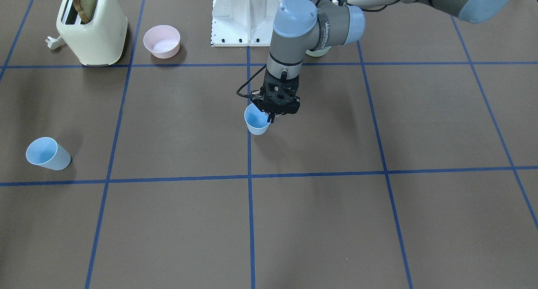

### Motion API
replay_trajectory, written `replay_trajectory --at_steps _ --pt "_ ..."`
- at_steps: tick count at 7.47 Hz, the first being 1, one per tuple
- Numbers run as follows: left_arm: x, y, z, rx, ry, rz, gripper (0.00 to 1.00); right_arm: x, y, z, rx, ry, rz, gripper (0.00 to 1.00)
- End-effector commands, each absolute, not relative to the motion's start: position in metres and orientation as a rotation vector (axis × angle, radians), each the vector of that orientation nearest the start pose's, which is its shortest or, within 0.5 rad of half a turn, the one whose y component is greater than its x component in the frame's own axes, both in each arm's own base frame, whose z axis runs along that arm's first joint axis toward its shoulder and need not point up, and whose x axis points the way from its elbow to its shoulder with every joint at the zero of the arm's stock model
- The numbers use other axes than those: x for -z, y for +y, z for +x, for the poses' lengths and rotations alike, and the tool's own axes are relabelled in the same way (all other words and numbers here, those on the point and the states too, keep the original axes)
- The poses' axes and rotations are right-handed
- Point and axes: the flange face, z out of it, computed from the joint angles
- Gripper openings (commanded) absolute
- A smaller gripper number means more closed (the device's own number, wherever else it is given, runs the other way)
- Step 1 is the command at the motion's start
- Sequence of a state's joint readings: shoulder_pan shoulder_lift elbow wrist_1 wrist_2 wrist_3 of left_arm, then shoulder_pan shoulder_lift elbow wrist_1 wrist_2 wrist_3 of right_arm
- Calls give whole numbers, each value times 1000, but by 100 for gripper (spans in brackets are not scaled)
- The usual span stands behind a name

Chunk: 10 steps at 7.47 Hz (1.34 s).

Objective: Stack blue cups with both arms
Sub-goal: 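Carry the light blue cup with the left gripper to the table center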

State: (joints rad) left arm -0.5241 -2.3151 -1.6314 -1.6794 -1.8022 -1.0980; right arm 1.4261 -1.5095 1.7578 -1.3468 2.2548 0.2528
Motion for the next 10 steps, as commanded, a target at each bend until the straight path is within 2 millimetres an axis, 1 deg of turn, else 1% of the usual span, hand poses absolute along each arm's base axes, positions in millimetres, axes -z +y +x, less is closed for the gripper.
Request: replay_trajectory --at_steps 1,4,5,6,7,8,9,10 --pt "-170 -425 564 -86 907 249 0 -514 -535 -8 59 -748 310 100" --pt "-171 -414 574 -97 900 263 0 -514 -535 -8 59 -748 310 100" --pt "-169 -407 580 -103 906 278 0 -514 -535 -9 60 -748 309 100" --pt "-170 -408 580 -104 907 281 7 -514 -535 -9 60 -748 309 100" --pt "-170 -407 581 -105 908 281 17 -514 -535 -9 59 -748 309 100" --pt "-171 -406 582 -108 907 280 29 -514 -535 -10 59 -749 307 100" --pt "-171 -405 582 -110 907 279 35 -514 -535 -11 60 -749 307 100" --pt "-166 -404 578 -113 916 287 47 -514 -535 -11 60 -749 307 100"
